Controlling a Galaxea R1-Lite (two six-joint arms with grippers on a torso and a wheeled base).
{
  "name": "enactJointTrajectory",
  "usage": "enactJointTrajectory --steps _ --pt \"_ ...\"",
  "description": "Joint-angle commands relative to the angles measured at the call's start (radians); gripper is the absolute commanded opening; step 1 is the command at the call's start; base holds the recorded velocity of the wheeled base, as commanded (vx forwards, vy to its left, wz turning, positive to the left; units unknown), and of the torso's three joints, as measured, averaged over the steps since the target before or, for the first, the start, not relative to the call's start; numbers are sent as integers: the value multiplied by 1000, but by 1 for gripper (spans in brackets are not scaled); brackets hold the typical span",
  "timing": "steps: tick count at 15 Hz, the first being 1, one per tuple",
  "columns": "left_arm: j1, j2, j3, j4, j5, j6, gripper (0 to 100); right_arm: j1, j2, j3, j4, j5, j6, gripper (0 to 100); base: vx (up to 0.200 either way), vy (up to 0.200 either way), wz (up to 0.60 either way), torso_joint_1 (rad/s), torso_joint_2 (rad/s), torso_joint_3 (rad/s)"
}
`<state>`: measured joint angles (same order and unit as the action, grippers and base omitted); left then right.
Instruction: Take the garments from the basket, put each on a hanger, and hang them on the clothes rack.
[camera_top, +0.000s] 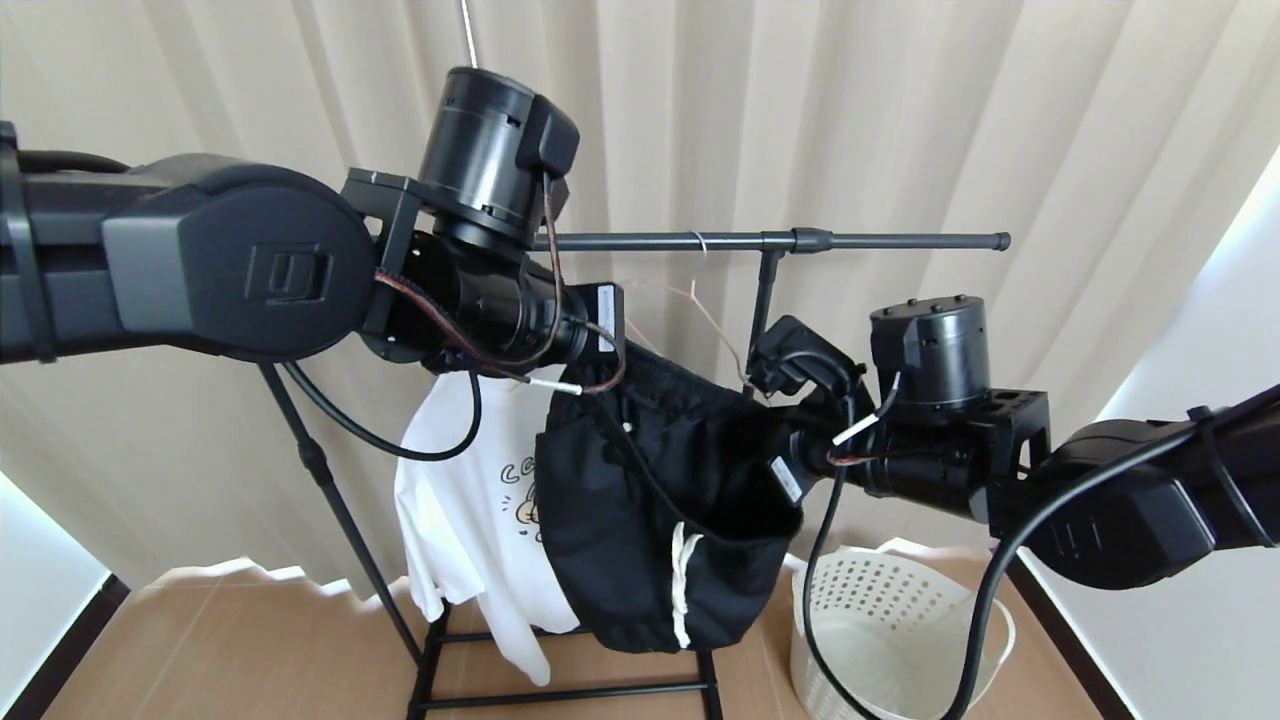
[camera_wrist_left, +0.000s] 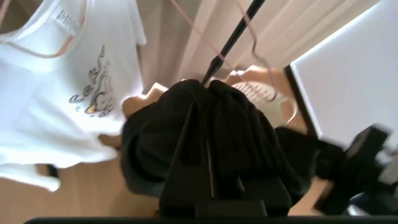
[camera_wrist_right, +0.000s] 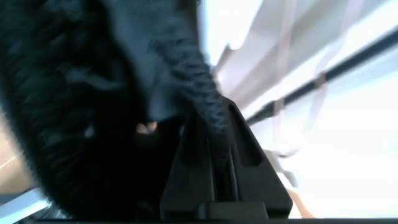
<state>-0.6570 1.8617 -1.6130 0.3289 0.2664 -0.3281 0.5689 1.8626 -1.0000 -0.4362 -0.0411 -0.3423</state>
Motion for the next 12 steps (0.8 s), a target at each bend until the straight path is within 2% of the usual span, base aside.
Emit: enactJointTrajectory --steps 1,3,7,8,10,12 --pt "2 1 64 19 -6 17 0 -69 -62 4 10 -19 -72 0 0 0 0 0 0 0" --pt "-29 40 134 15 -4 23 0 -87 -98 20 16 -92 -122 0 0 0 0 0 0 0" --pt "-64 99 145 13 -13 24 0 -116 -114 24 14 -171 -155 0 0 0 0 0 0 0" --pt "-70 106 146 13 -13 26 100 -124 -114 23 13 -187 -161 0 0 0 0 0 0 0" --pt "-85 128 139 12 -13 27 100 -170 -115 21 10 -237 -196 0 0 0 0 0 0 0" --pt "-87 132 136 10 -30 49 100 -213 -126 20 8 -244 -219 0 0 0 0 0 0 0"
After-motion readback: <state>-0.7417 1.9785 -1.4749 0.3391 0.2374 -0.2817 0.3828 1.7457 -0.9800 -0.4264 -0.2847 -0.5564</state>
